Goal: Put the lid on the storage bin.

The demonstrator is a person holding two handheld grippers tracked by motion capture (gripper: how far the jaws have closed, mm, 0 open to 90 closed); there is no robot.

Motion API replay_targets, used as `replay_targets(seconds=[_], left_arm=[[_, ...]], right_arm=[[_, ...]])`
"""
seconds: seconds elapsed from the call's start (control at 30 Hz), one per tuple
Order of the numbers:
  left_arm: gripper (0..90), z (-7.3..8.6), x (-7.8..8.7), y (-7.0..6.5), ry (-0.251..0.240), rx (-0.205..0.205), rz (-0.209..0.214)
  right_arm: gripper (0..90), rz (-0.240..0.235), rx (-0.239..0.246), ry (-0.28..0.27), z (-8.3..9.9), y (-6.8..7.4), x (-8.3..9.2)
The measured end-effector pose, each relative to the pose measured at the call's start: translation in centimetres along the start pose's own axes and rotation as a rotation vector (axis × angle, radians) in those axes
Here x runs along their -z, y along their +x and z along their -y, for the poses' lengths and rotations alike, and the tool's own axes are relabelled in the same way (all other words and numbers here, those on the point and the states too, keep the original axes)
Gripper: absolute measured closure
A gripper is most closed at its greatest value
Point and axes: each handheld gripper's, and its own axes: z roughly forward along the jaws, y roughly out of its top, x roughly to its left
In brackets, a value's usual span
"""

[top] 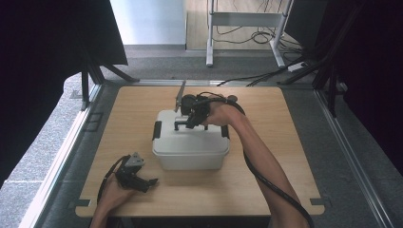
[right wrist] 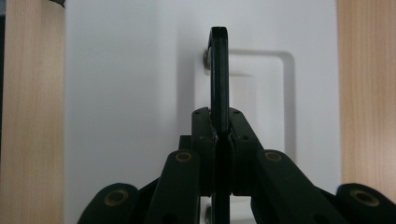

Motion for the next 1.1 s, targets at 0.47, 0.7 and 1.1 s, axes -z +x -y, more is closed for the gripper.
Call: replay_targets(seconds=[0.47, 0.7, 1.1], left_arm=[[0.0, 0.0, 0.0, 0.0, 0.000, 0.001, -0.002], [0.0, 0.0, 0.0, 0.0, 0.000, 0.002, -0.002], [0.0, 0.0, 0.0, 0.0, 0.000, 0.002, -0.003]], right_arm=[[65.1, -0.017, -0.038, -0.086, 0.8, 0.6, 0.3], [37.5, 0.041, -0.095, -0.167, 1.8, 0.9, 2.1], [14.9, 0.148, -0.238, -0.215, 5.6, 1.5, 4.2]])
